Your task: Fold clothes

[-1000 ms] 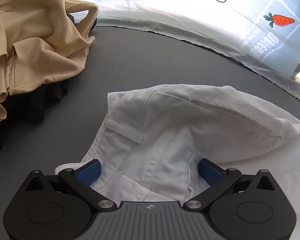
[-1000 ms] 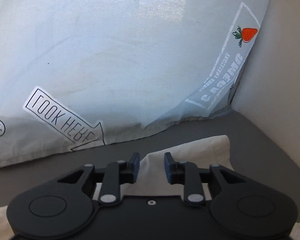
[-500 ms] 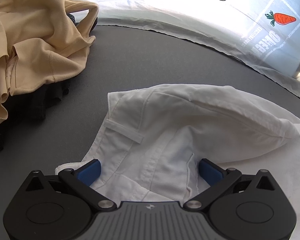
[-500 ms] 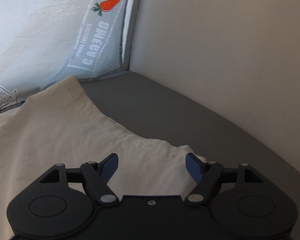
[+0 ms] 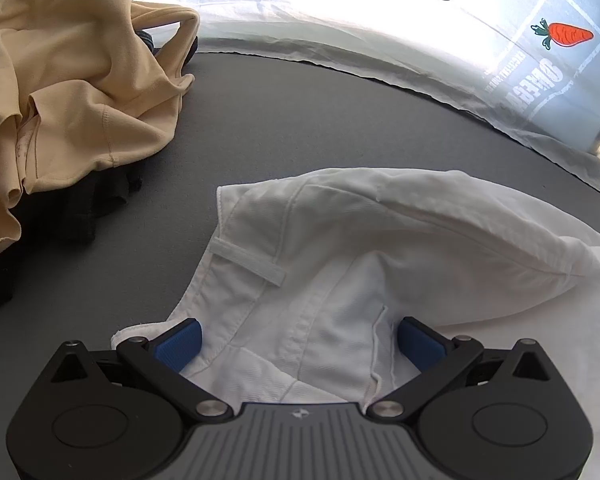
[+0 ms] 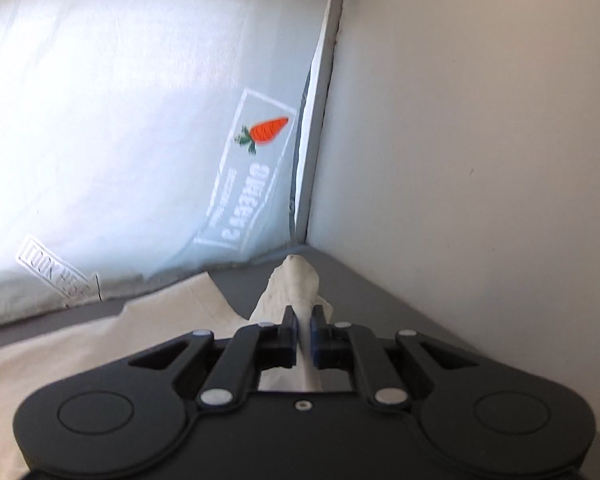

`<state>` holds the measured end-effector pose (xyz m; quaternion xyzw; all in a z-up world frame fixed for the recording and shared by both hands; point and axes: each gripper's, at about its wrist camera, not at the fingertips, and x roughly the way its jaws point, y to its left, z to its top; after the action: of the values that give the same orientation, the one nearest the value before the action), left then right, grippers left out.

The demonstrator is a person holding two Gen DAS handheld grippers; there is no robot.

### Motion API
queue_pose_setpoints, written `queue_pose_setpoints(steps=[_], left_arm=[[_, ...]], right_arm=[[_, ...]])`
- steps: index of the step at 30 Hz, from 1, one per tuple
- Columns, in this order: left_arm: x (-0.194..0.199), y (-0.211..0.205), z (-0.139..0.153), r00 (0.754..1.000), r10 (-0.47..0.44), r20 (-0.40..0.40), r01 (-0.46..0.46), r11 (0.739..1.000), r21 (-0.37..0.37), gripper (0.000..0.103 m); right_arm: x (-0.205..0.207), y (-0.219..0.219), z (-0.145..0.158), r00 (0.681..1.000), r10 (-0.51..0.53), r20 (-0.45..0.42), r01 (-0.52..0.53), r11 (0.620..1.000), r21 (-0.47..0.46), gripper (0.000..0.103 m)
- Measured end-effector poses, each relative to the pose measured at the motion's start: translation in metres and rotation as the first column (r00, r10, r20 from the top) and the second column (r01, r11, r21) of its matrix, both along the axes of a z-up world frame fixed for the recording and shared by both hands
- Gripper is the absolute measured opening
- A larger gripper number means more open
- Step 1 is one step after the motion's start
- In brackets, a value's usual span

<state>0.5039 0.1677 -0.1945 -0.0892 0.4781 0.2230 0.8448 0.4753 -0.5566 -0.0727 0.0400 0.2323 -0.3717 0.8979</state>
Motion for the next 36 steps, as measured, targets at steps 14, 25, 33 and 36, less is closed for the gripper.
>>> queue_pose_setpoints(steps=[14,25,33,36], left_arm=[[-0.002,-0.002,0.005,1.0,-0.016,0.007,0.016,1.0,0.008,0.103],[-0.062,0.02,0.04,0.988,0.022,0.155,-0.006,0.995,-0.101,0.103],[-0.118,0.039,0.057,0.971,0.017,0.24,0.029,0.982,-0.186,0.103],[-0.132,0.052,0.043,0.972,0.07,0.226,-0.002,0.957,-0.292,0.103]], right_arm=[[-0.018,-0.017,-0.102,0.902,-0.233,-0.364,0.241,0.97,-0.025,0.041],[-0.022,0.202,-0.08,0.957,0.211,-0.201,-0.19,0.975,0.116,0.092],[-0.032,0.338,-0.107,0.814,0.536,-0.225,-0.493,0.842,0.22,0.103],[-0.051,0.349,-0.118,0.869,0.484,-0.104,-0.451,0.861,0.234,0.103]])
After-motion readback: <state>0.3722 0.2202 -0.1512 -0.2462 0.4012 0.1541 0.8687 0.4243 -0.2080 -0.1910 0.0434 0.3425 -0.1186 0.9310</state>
